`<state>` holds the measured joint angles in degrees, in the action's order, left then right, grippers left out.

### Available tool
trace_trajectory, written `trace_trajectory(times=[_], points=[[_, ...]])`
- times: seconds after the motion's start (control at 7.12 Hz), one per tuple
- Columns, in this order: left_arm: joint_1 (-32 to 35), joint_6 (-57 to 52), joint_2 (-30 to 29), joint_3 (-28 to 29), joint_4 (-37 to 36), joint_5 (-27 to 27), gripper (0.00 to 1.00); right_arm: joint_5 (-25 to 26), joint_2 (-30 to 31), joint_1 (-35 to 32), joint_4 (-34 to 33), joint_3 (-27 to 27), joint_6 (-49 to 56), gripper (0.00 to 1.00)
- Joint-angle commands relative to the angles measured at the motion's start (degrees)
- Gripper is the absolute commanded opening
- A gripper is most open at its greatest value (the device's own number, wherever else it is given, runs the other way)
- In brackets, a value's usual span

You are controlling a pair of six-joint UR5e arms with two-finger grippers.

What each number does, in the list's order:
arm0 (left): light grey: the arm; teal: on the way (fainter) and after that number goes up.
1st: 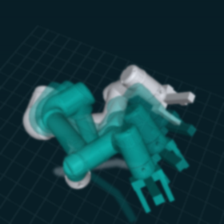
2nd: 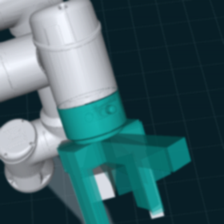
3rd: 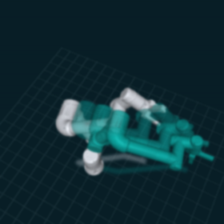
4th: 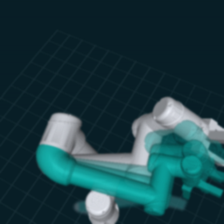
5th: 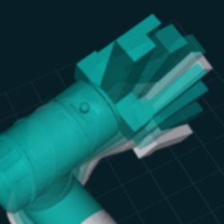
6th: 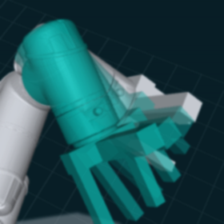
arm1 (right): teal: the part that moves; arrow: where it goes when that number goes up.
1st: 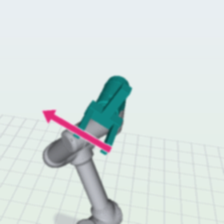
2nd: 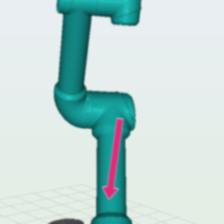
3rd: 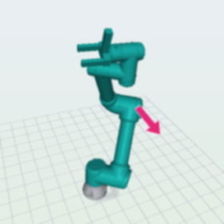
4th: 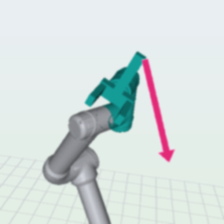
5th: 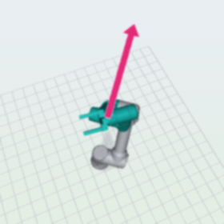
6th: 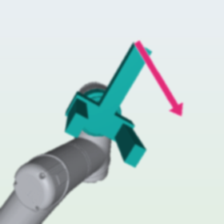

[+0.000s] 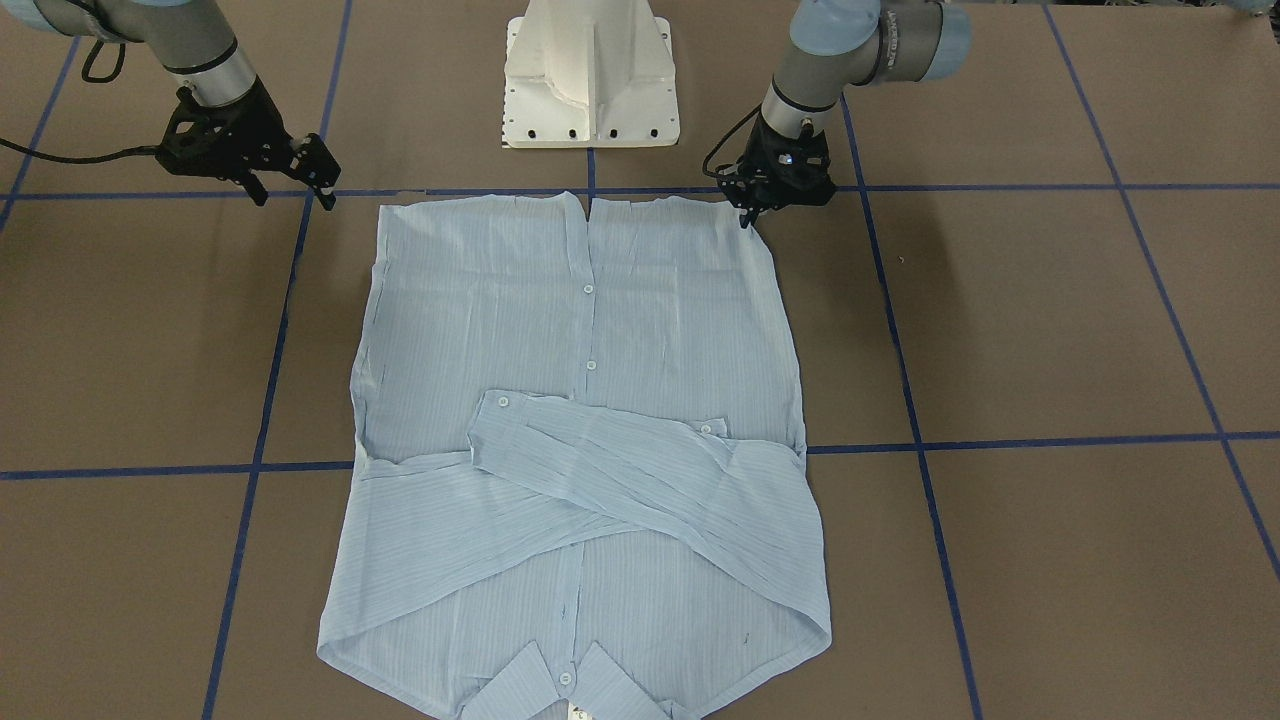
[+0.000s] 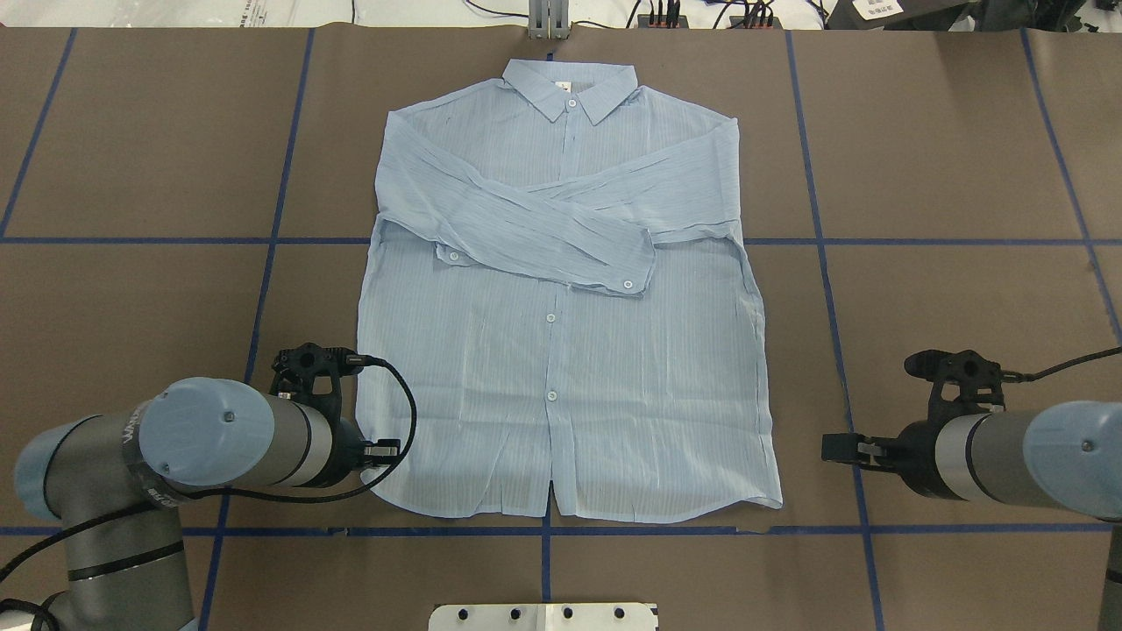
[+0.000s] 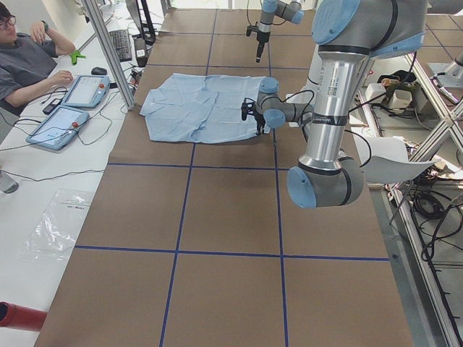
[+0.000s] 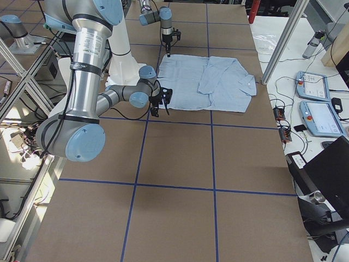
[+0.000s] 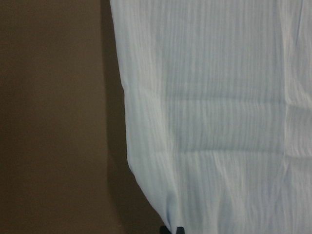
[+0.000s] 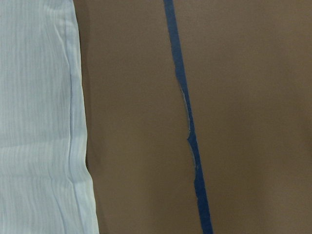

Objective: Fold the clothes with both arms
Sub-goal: 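Grasp one hem corner with the left gripper while the right grasps the other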

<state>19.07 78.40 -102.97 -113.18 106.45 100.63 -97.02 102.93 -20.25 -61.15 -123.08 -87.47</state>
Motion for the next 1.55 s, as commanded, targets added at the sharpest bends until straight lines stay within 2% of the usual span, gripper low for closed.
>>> trace_trajectory(times=[0.0, 0.28, 0.7, 1.12, 1.26, 1.41], points=[[0.0, 0.1, 0.2, -1.2, 0.1, -0.2, 0.00, 5.0, -1.5, 4.8, 0.7, 0.7, -3.8, 0.88], [0.1, 0.0, 0.1, -1.8, 0.1, -0.3, 0.00, 9.5, -5.8, 8.2, 0.2, 2.5, -5.1, 0.77], [0.1, 0.1, 0.4, -2.3, 0.2, -0.3, 0.00, 16.3, -7.7, 11.8, 0.1, 5.1, -5.0, 0.73], [0.1, 0.1, 0.5, -2.3, 0.1, -0.3, 0.00, 17.3, -7.7, 13.1, 0.0, 5.4, -5.0, 0.56], [0.1, 0.1, 0.6, -2.3, 0.1, -0.3, 0.00, 17.3, -7.7, 13.3, 0.0, 5.4, -5.0, 0.46], [0.1, 0.1, 0.6, -2.3, 0.1, -0.3, 0.00, 17.3, -7.7, 13.4, 0.1, 5.4, -5.0, 0.40]])
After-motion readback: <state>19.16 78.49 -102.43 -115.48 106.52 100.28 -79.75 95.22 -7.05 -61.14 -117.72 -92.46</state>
